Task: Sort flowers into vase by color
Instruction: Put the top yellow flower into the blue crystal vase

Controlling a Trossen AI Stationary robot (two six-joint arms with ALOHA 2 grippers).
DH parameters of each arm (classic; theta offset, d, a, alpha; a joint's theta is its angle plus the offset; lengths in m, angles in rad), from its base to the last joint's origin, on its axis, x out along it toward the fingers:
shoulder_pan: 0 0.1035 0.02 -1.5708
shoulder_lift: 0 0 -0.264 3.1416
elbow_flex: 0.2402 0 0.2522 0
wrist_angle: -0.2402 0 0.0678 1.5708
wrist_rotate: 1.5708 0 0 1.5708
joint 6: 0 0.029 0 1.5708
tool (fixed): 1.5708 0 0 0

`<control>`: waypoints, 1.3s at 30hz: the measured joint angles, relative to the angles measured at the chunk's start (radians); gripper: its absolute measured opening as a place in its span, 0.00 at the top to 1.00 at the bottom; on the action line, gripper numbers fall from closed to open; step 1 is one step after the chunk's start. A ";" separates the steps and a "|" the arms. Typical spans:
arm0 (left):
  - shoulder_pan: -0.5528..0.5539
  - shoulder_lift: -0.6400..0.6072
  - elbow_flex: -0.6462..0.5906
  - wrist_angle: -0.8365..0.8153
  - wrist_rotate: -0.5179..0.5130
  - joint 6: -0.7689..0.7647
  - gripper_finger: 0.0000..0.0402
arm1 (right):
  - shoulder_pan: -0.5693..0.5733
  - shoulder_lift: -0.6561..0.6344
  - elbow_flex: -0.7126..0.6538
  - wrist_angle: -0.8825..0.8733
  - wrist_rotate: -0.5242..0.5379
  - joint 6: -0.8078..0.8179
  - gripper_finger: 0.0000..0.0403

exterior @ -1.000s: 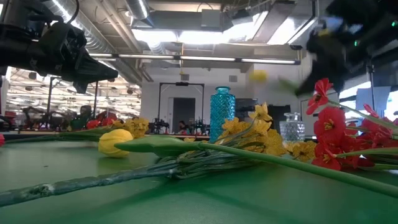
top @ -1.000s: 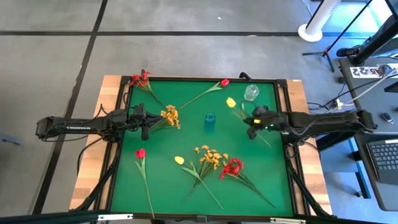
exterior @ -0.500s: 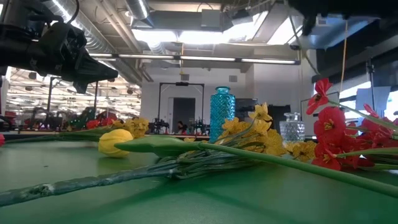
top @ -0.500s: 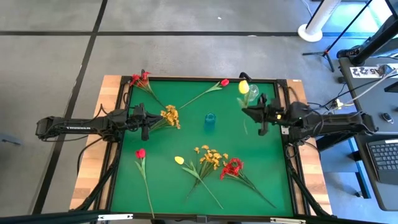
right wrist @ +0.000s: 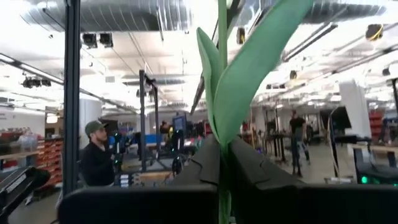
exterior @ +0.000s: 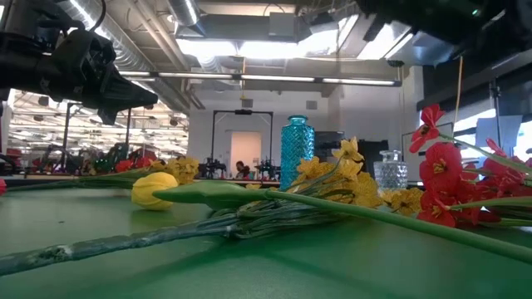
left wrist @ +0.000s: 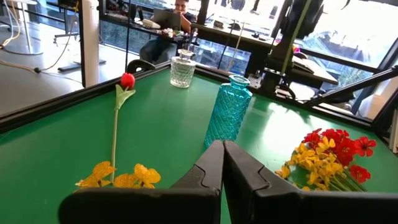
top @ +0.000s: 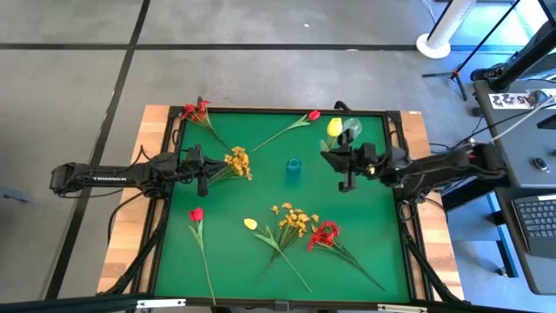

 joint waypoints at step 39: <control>0.000 0.000 0.000 0.000 0.000 0.000 0.99 | -0.124 0.334 0.230 -0.027 -0.106 -0.043 0.97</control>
